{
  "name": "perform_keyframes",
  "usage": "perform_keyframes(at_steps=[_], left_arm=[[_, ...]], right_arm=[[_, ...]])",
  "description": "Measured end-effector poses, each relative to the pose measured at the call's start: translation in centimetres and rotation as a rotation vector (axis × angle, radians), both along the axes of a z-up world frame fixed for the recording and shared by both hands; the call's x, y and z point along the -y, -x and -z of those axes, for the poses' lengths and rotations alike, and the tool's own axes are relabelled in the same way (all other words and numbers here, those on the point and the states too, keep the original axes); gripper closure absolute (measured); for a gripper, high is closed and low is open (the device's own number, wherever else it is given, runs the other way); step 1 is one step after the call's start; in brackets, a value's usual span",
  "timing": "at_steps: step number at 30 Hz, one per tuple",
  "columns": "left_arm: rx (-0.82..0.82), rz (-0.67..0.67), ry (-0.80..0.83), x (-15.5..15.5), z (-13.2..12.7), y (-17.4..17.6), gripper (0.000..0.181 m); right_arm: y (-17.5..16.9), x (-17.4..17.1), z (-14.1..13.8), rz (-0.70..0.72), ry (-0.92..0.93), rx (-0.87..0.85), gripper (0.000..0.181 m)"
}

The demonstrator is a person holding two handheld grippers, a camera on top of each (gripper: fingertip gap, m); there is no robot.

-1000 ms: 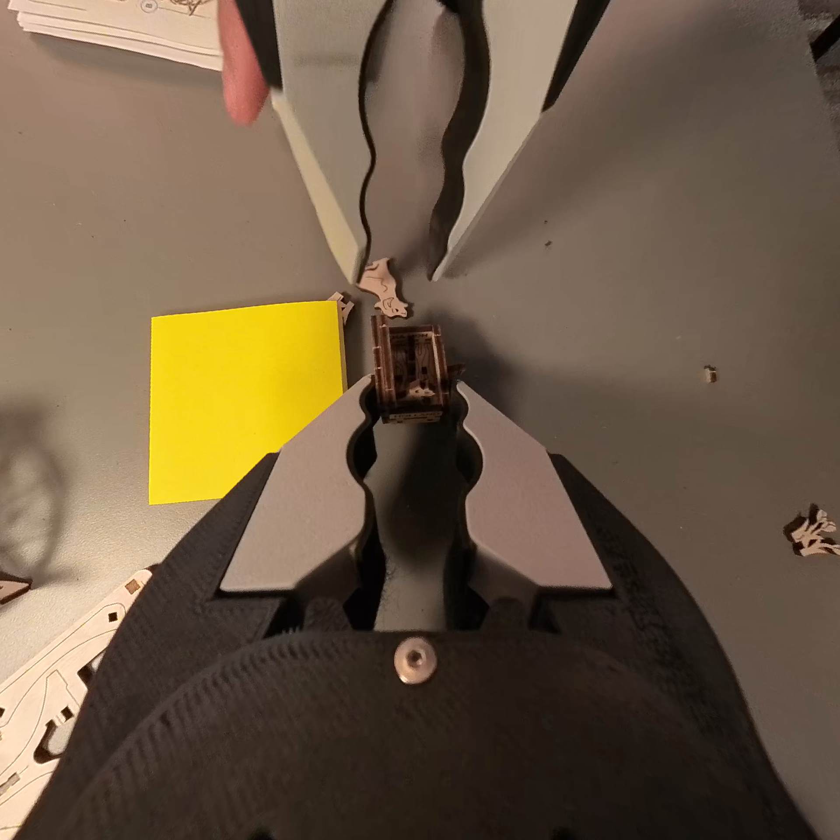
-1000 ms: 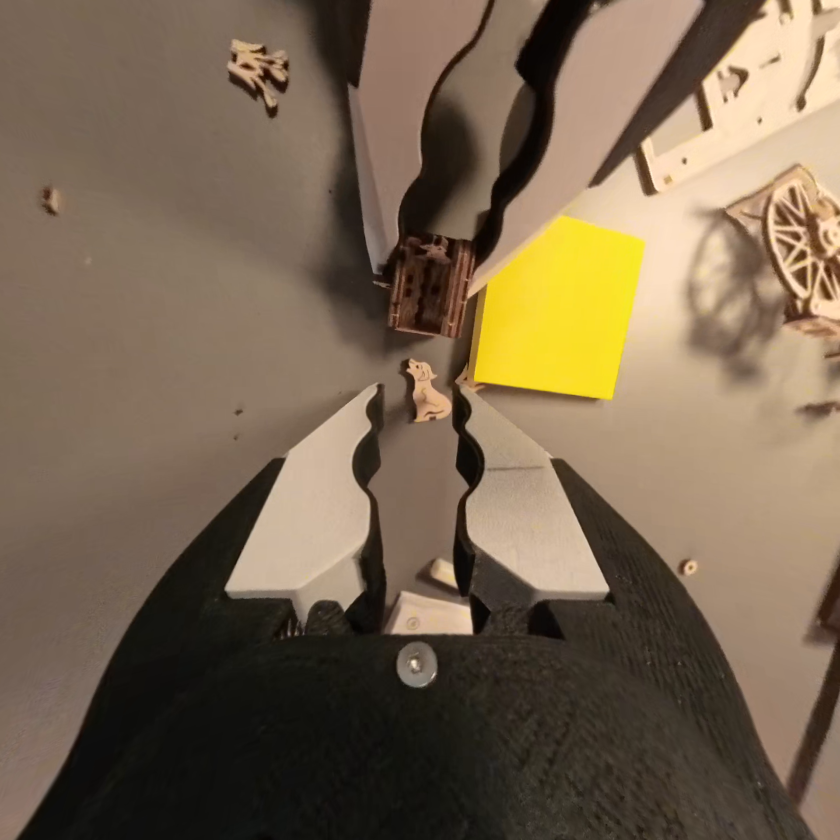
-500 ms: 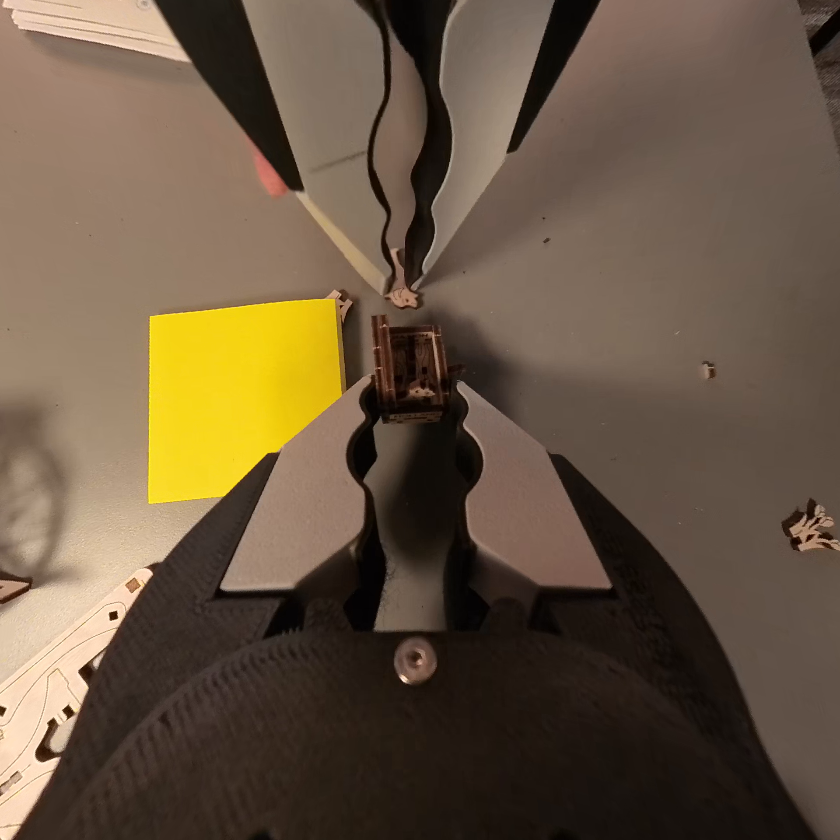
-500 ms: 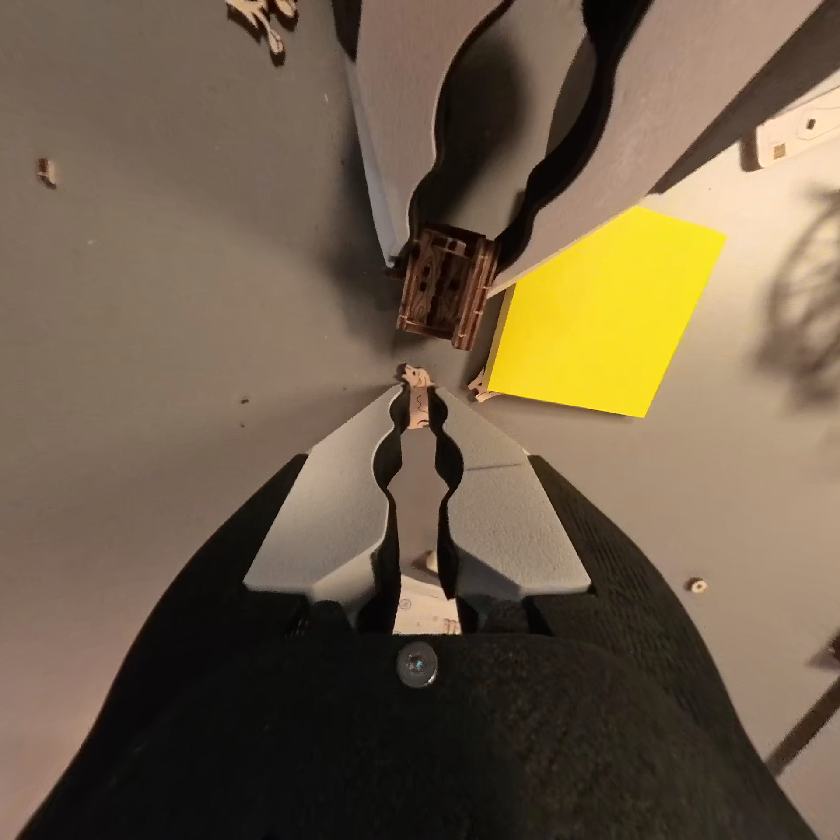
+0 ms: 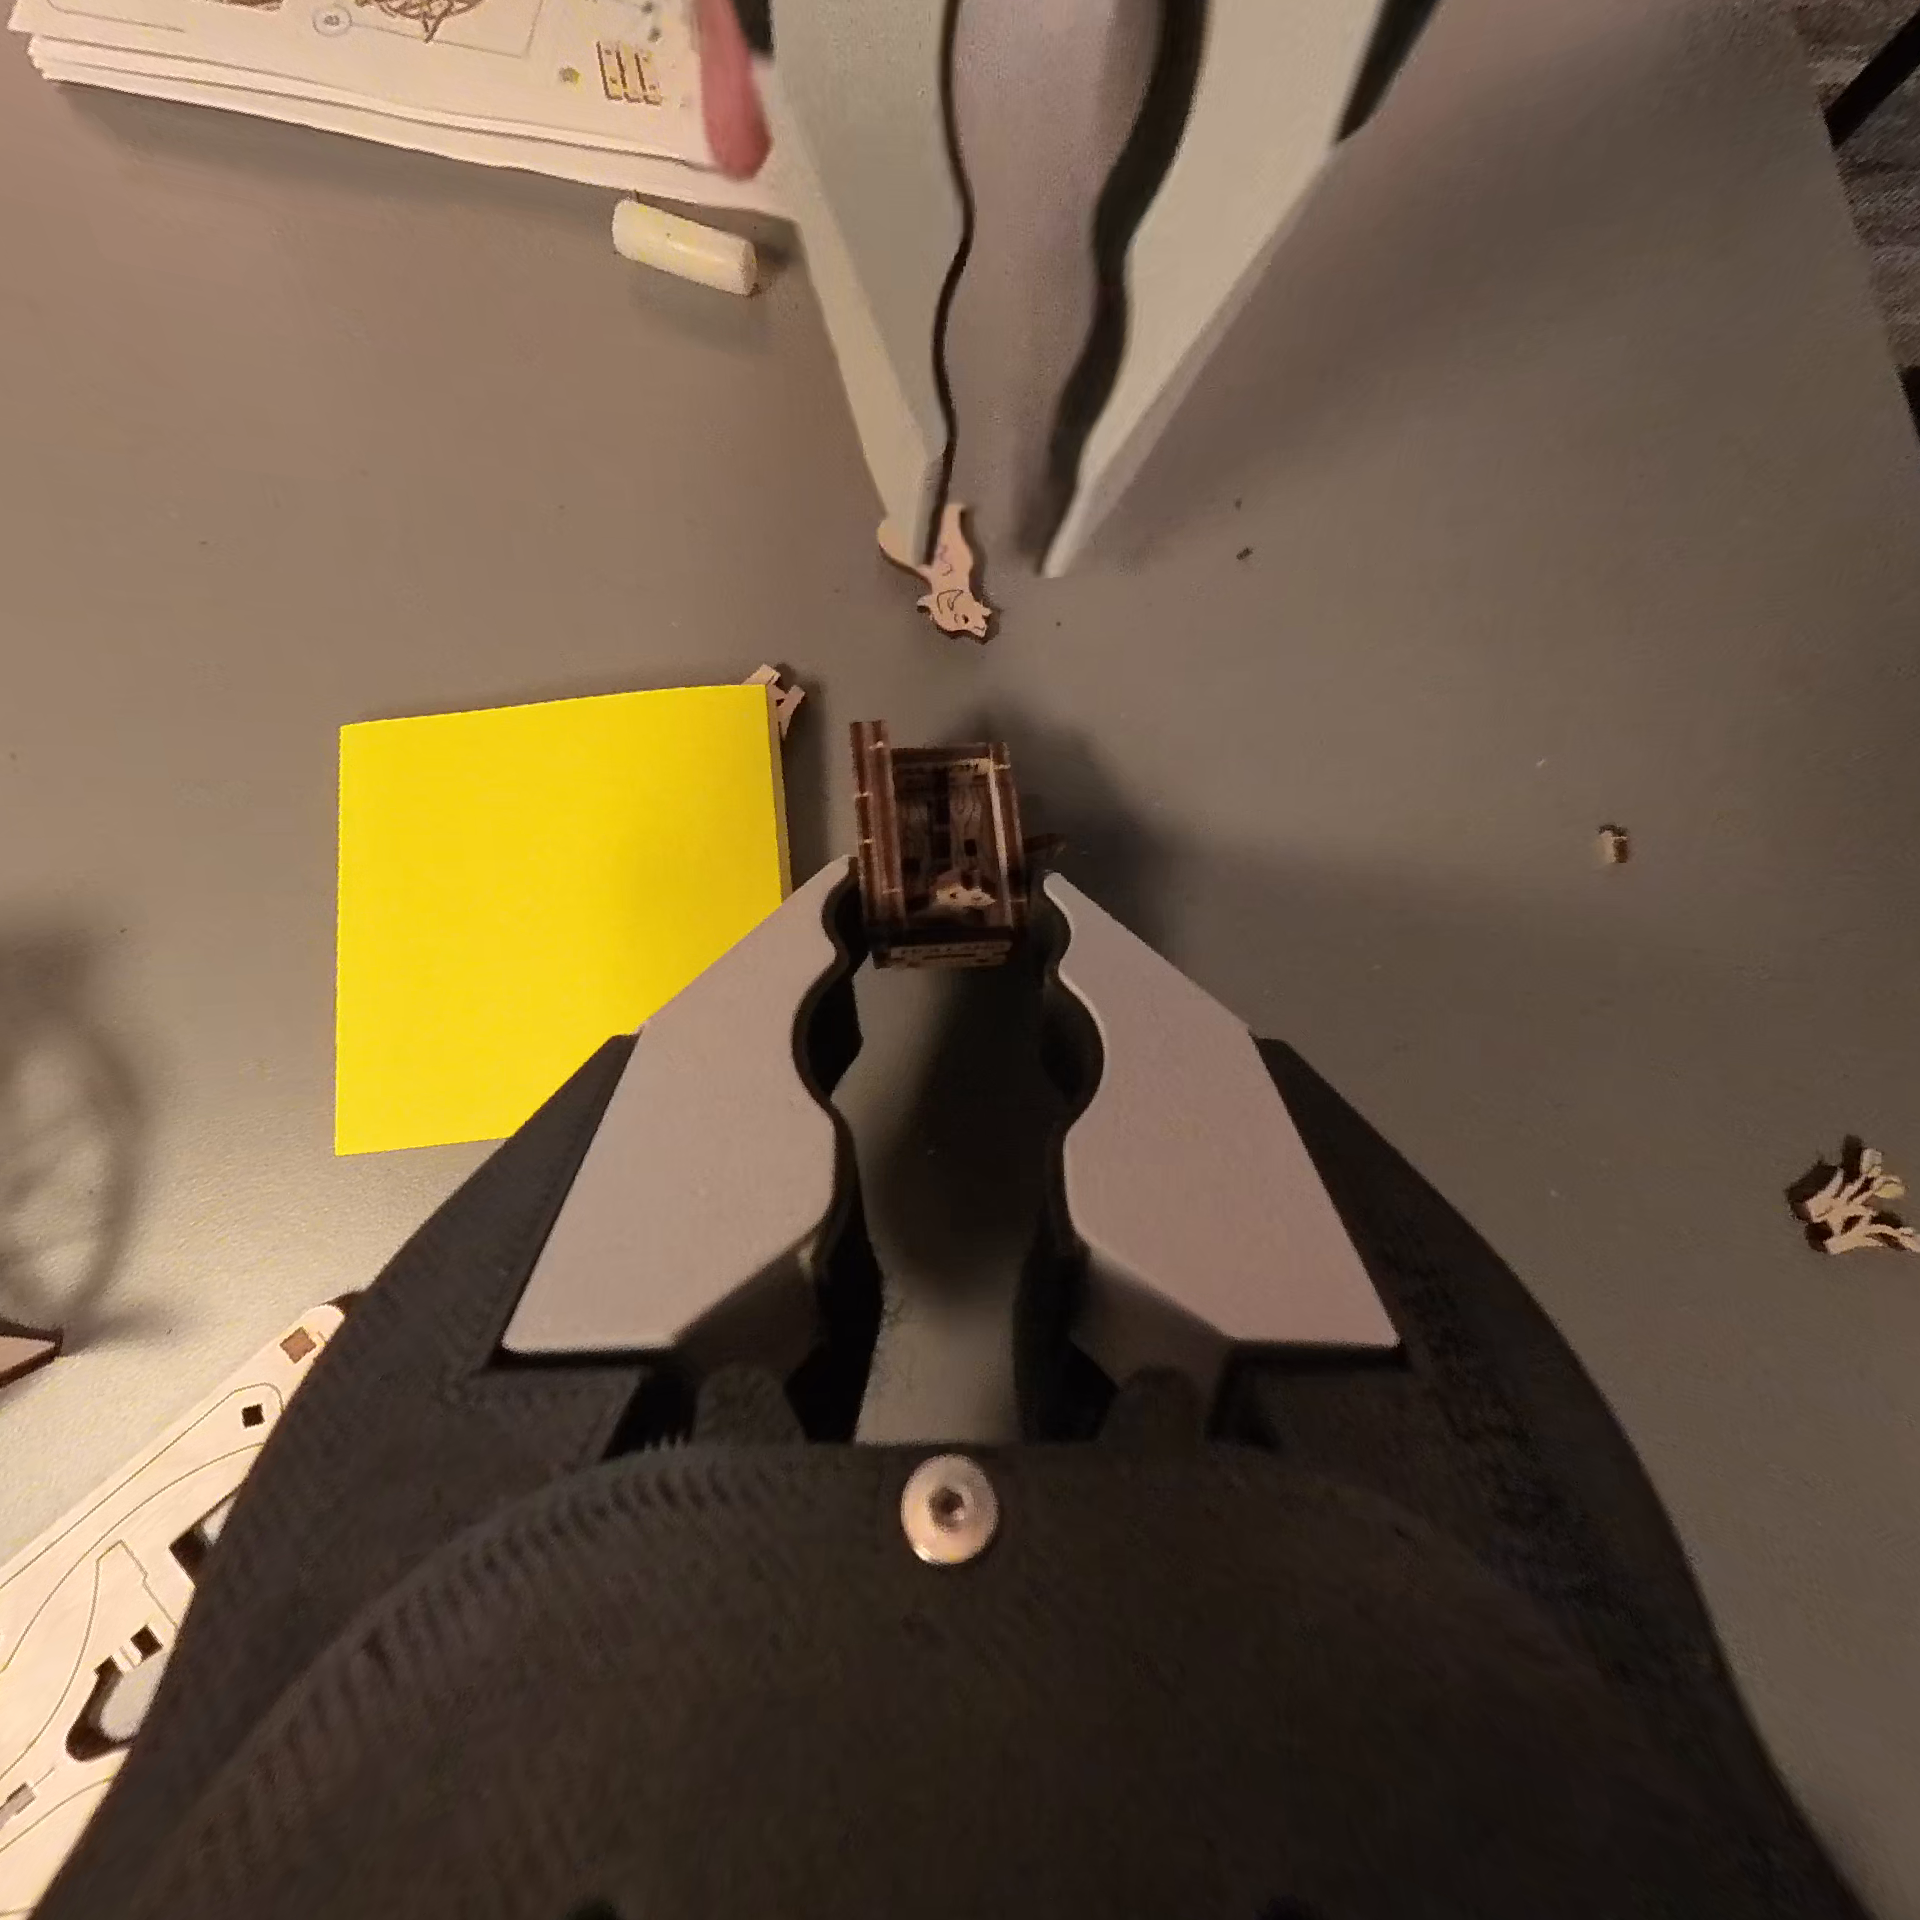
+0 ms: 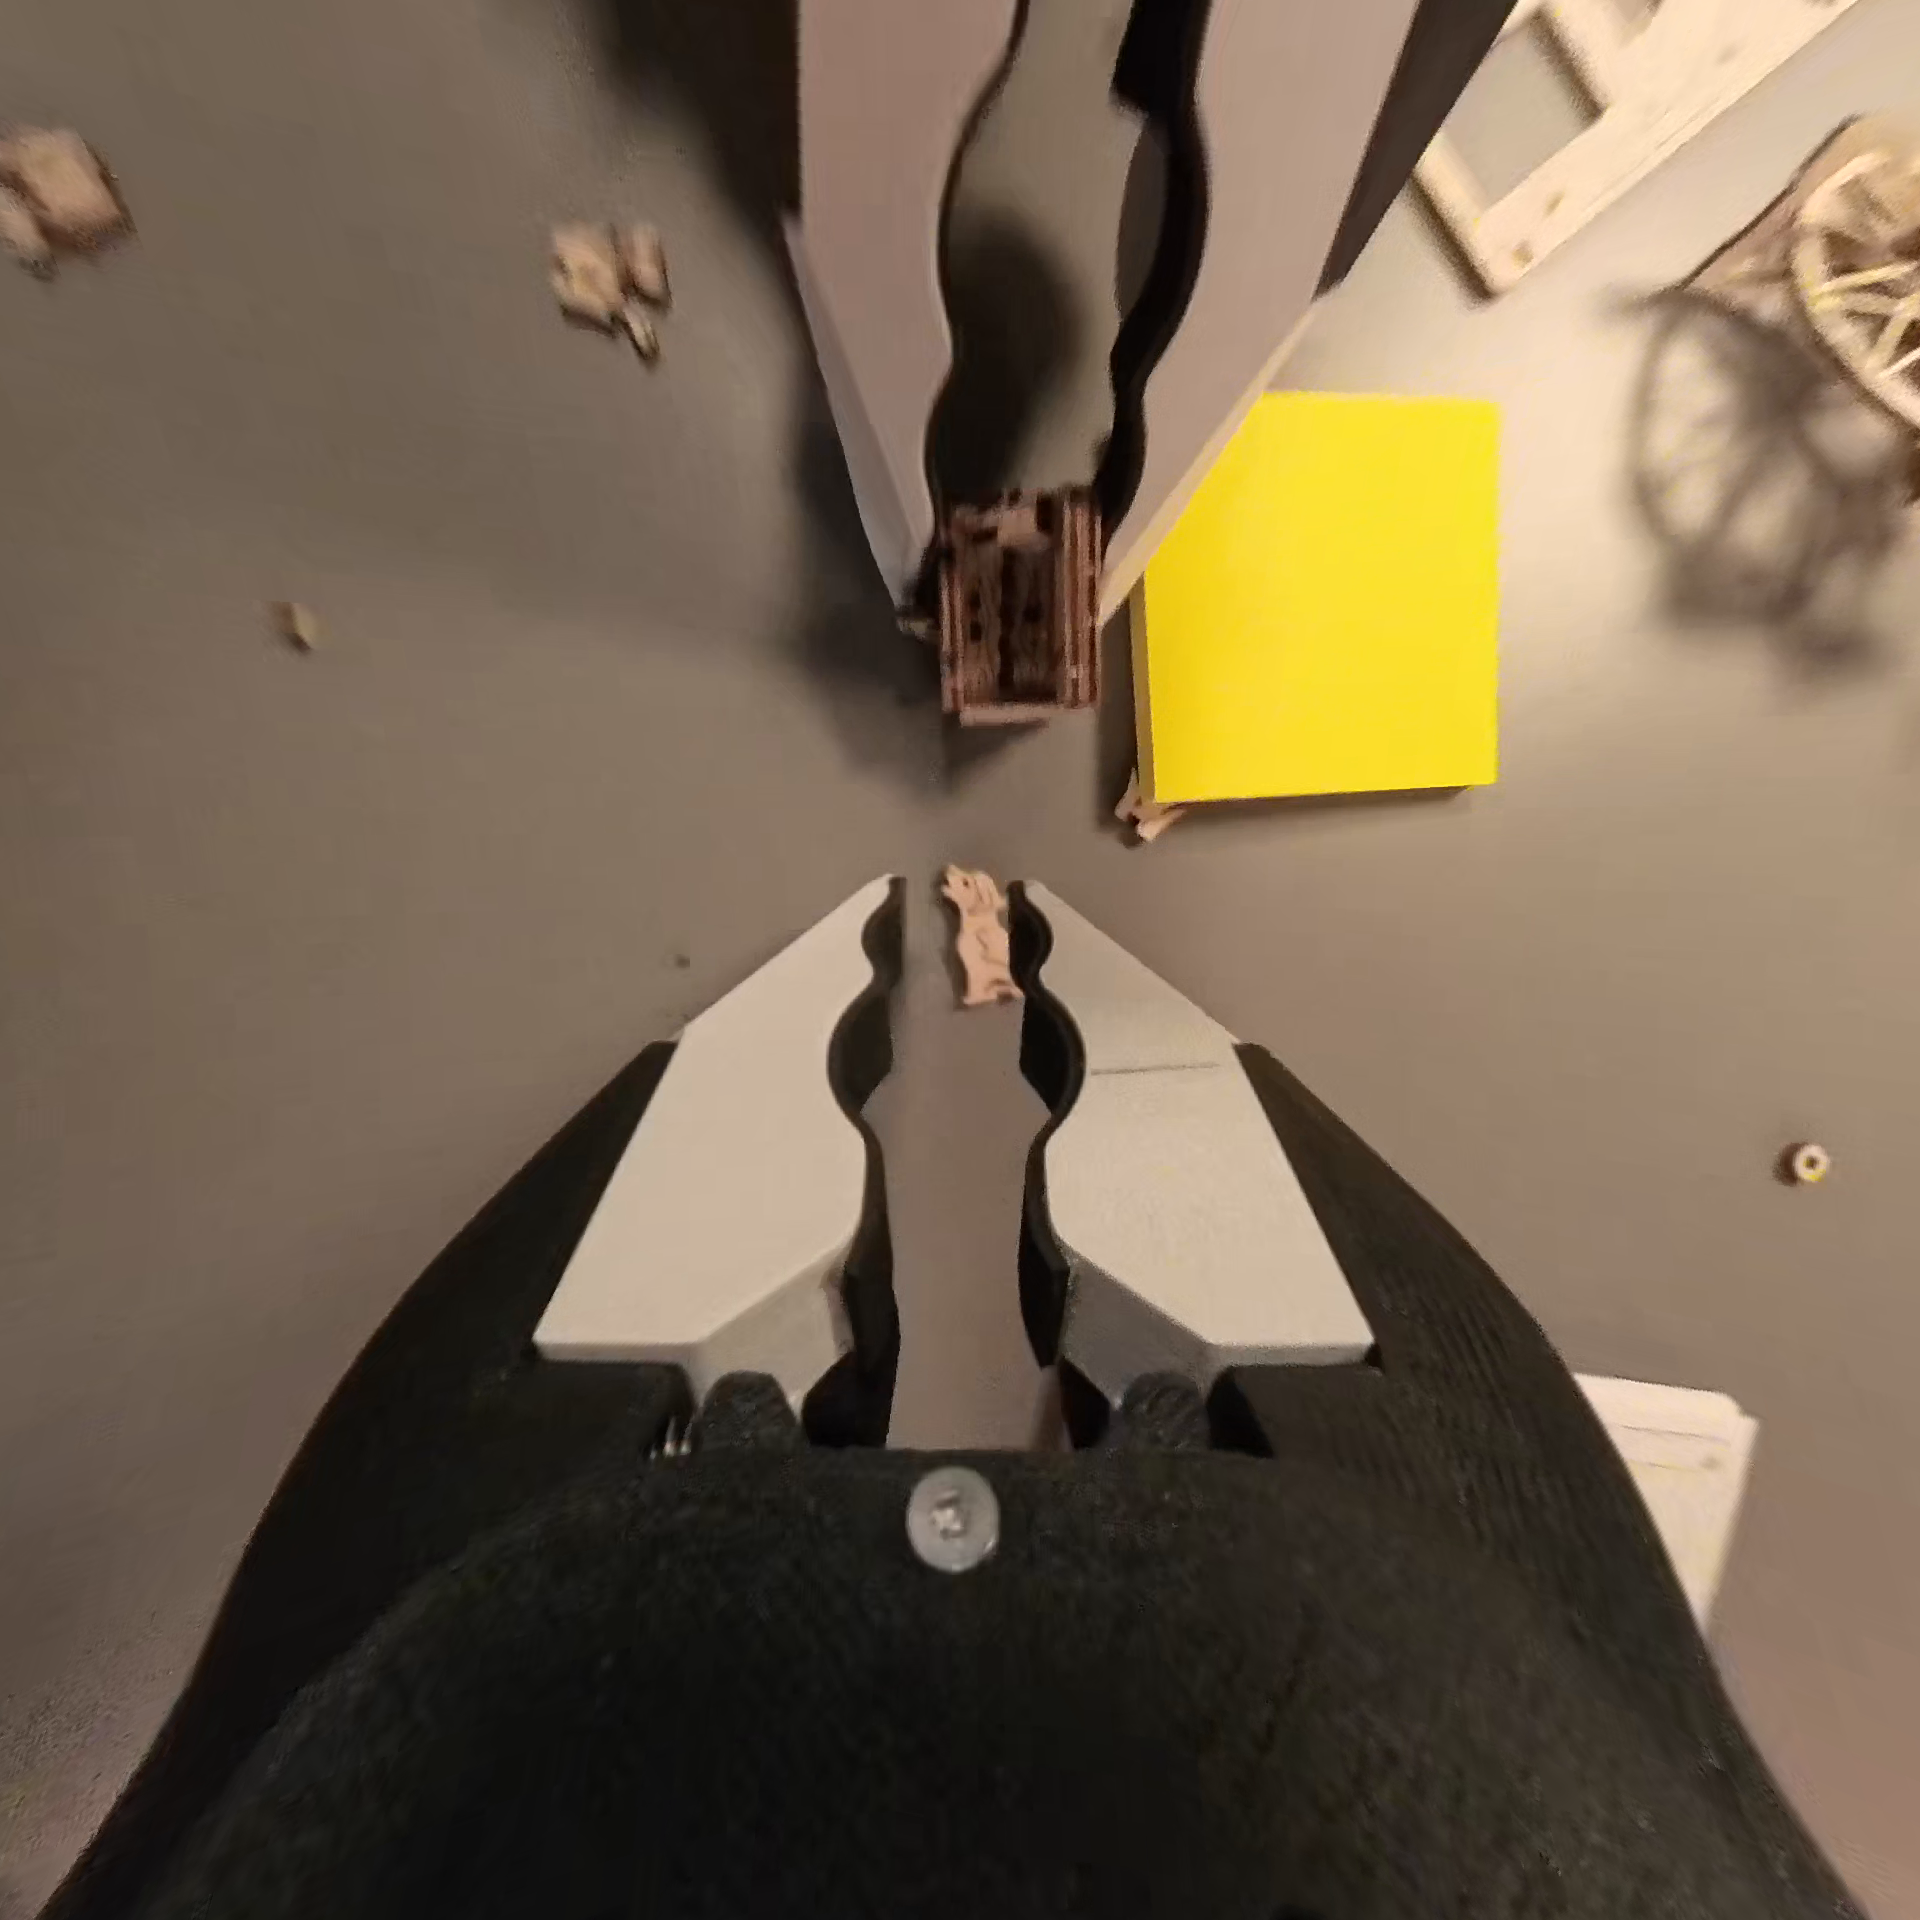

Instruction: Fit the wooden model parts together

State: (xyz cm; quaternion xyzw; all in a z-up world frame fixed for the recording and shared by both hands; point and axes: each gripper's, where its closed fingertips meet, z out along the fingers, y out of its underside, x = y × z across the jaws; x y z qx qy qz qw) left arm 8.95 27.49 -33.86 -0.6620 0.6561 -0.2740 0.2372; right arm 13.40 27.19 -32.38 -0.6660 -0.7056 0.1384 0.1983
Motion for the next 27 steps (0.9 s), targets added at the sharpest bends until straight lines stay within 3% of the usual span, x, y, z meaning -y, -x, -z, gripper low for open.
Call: perform_keyframes(at_steps=[4,10,16,19,23,27], left_arm=[[0.026,0.002,0.005,0.0,0.0,-0.2,0.153],[0.05,0.013,0.009,0.0,0.0,-0.2,0.153],[0.098,0.047,0.053,0.6,-0.2,-0.4,0.153],[0.123,0.086,0.115,1.7,-0.3,-0.7,0.153],[0.111,0.112,0.052,2.0,-0.2,-1.0,0.153],[0.113,0.119,0.039,2.0,-0.2,-1.0,0.152]], right_arm=[[2.3,2.7,-1.9,0.106,0.005,-0.262,0.158],[3.8,7.9,-0.9,0.159,-0.024,-0.353,0.151],[1.7,3.5,-1.7,0.329,-0.242,-0.404,0.146],[1.5,1.7,-2.3,0.299,-0.29,-0.436,0.14],[2.0,1.1,-2.7,0.246,-0.287,-0.514,0.14],[1.9,1.2,-1.0,0.236,-0.28,-0.499,0.139]])
